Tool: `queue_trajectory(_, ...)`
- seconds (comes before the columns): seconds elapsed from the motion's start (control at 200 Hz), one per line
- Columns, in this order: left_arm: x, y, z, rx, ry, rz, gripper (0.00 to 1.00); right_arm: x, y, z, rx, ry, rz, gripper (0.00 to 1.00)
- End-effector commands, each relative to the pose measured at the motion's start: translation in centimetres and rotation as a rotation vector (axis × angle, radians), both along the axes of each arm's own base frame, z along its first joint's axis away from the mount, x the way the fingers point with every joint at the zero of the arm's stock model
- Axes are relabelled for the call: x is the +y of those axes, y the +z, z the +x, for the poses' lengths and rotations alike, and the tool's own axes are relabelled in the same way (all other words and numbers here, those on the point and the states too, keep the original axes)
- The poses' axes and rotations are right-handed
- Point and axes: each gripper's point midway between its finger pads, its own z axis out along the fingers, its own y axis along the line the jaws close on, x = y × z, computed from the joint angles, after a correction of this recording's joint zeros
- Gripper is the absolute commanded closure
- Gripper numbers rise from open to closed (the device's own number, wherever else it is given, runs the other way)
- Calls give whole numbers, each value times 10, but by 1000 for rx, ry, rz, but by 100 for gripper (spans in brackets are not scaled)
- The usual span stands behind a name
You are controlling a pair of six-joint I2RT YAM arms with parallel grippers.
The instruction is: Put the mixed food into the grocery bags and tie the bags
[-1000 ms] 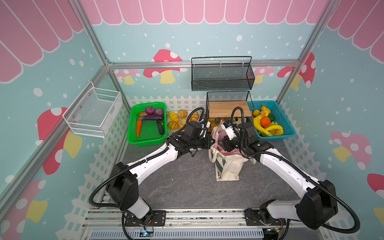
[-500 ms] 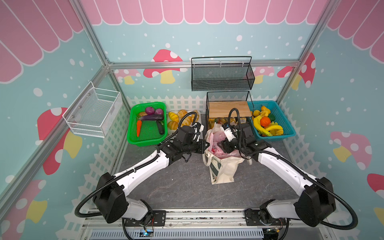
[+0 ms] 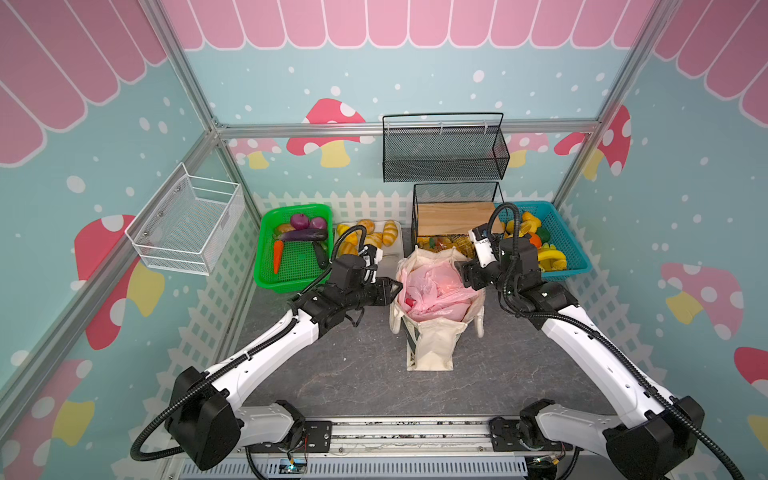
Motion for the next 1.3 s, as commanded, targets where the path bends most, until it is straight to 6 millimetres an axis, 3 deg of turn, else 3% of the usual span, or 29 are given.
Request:
queue_trajectory(0.0, -1, 36, 6, -89, 11, -67, 48, -36, 24, 10, -87, -128, 33, 19)
queue_trajectory(0.1, 11, 57, 11, -193, 59, -66, 38, -73, 35, 13, -154, -228, 71, 17)
queue_trajectory(0.18, 34, 70, 18, -289, 151, -43, 25, -107, 30, 16, -180, -340, 78, 13)
queue_trajectory(0.345, 118, 78, 39, -474, 487, 89, 8, -156, -11, 16, -222, -540, 35, 3)
queue_trajectory(0.44, 162, 64, 45, -532, 633, 199, 0, -170, -47, 14, -218, -622, 7, 1)
queue_trajectory(0.485, 192, 54, 49, -540, 726, 263, 0, -173, -65, 14, -205, -640, 5, 1)
queue_trajectory(0.615, 247, 12, 54, -503, 863, 359, 0, -175, -112, 11, -163, -654, 1, 1)
queue_trajectory(0.71, 278, -22, 56, -465, 925, 409, 0, -172, -134, 7, -164, -629, -12, 1)
queue_trajectory(0.866, 292, -65, 65, -465, 898, 484, 0, -169, -156, -1, -203, -590, -36, 1)
queue_trajectory(1.066, 291, -66, 76, -465, 849, 523, 0, -159, -161, -4, -262, -511, -49, 0)
queue_trajectory(1.296, 287, -91, 84, -426, 777, 558, 0, -149, -150, 0, -333, -450, -43, 1)
